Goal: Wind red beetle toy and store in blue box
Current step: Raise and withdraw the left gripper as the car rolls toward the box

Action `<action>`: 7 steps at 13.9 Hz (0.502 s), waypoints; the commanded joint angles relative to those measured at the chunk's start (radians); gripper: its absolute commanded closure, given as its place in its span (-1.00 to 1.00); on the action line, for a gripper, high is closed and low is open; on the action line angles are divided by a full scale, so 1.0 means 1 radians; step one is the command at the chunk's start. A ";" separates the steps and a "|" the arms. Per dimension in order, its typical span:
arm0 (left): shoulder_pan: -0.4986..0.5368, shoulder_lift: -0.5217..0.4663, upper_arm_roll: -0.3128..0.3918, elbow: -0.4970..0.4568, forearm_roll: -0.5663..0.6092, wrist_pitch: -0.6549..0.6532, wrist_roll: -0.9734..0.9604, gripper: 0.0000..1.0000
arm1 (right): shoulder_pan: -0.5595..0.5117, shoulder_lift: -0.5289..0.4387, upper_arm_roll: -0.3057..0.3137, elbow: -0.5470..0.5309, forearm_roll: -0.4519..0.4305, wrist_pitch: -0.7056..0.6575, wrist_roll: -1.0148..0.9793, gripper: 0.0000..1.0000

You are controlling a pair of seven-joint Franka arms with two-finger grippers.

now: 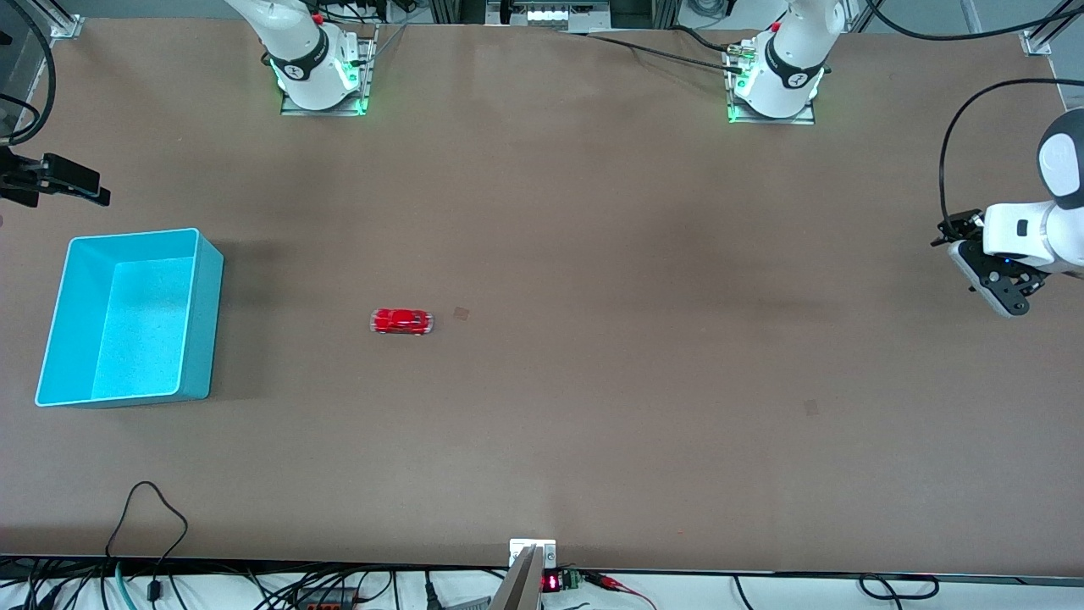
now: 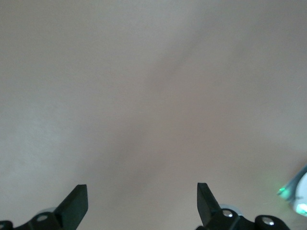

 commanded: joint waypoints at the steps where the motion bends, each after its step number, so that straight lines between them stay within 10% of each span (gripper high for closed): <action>1: 0.001 -0.013 -0.075 0.097 -0.007 -0.163 -0.189 -1.00 | -0.001 0.007 -0.001 0.014 0.012 -0.023 -0.013 -1.00; 7: 0.001 -0.013 -0.273 0.279 -0.007 -0.423 -0.666 -1.00 | -0.001 0.011 -0.001 0.003 0.014 -0.064 -0.146 -1.00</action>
